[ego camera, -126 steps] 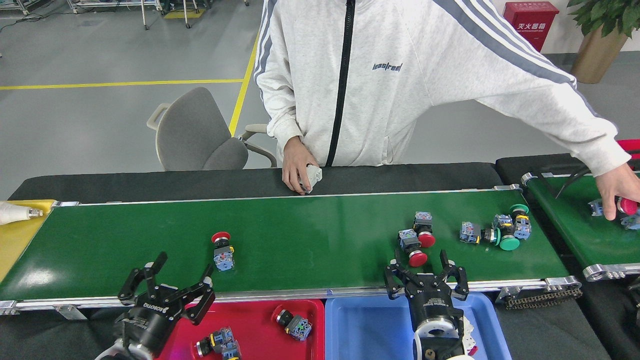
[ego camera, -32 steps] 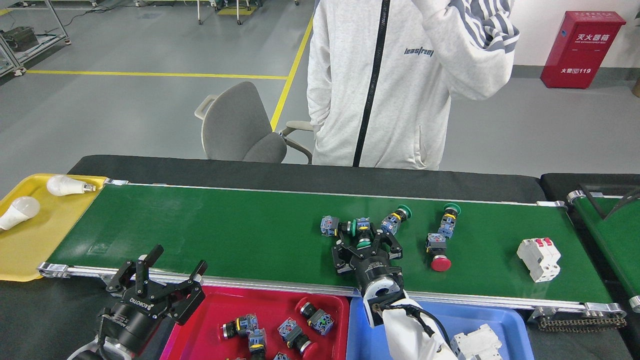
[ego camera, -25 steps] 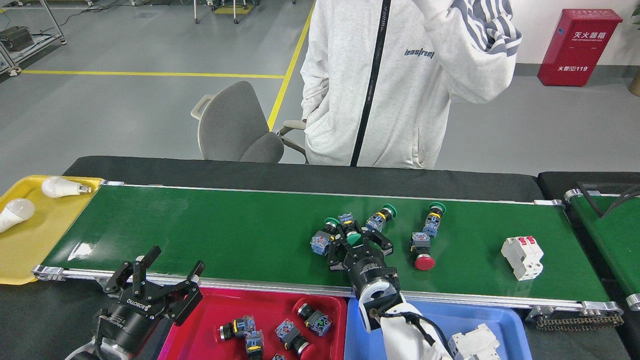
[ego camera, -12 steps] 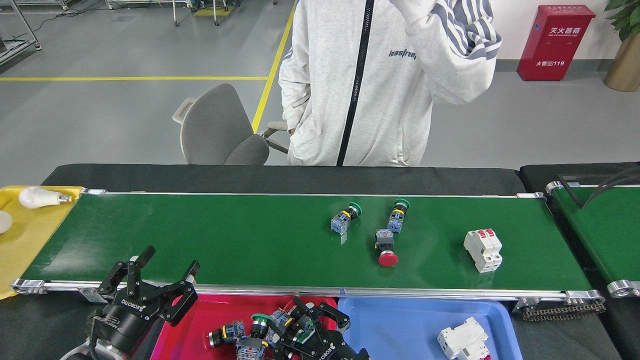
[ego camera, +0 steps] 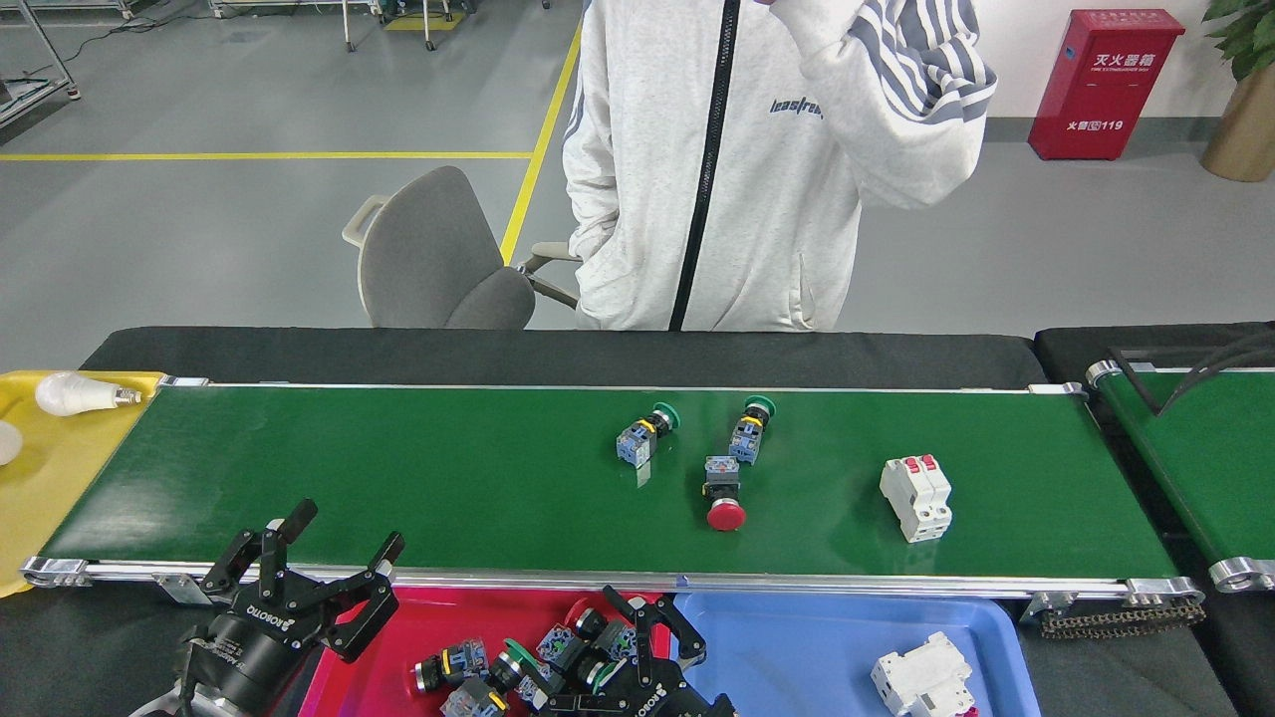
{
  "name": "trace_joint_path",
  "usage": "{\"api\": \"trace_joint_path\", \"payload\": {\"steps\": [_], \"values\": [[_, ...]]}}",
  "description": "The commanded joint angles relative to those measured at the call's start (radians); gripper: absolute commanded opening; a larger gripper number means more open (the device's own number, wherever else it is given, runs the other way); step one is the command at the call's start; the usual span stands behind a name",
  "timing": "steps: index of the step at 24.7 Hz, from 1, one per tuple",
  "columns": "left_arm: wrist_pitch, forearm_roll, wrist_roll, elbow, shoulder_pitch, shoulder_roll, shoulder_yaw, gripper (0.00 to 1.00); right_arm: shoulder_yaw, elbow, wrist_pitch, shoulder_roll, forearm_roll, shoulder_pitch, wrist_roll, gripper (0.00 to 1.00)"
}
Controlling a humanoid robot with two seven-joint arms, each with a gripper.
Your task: Pick switch part from conveyor to tray
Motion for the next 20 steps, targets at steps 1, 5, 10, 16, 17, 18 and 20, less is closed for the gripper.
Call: {"api": "trace_joint_path", "payload": {"steps": [1,5,10,16,17,18,20], "values": [[0.003,0.003,0.003,-0.012,-0.006,0.007,0.010,1.00,-0.039,-0.016,0.006,0.001,0.001,-0.012,-0.013,1.00],[0.003,0.003,0.003,-0.012,-0.006,0.006,0.016,1.00,-0.131,-0.016,0.009,0.018,0.001,-0.007,-0.066,1.00],[0.000,0.004,0.003,-0.012,-0.006,0.007,0.011,1.00,-0.174,-0.021,0.014,0.026,-0.004,0.004,-0.102,1.00],[0.003,-0.006,-0.015,0.003,-0.003,0.010,0.003,1.00,-0.384,-0.079,0.083,0.020,-0.005,0.114,-0.128,1.00],[0.003,-0.006,-0.031,0.008,0.003,0.010,0.005,1.00,-0.417,-0.087,0.086,0.017,-0.005,0.139,-0.141,1.00],[0.003,-0.006,-0.048,0.020,0.008,0.012,0.010,1.00,-0.458,-0.089,0.083,0.015,-0.005,0.173,-0.158,1.00],[0.002,-0.006,-0.063,0.049,0.008,0.030,0.010,1.00,-0.510,-0.087,0.081,0.004,-0.005,0.237,-0.164,1.00]]}}
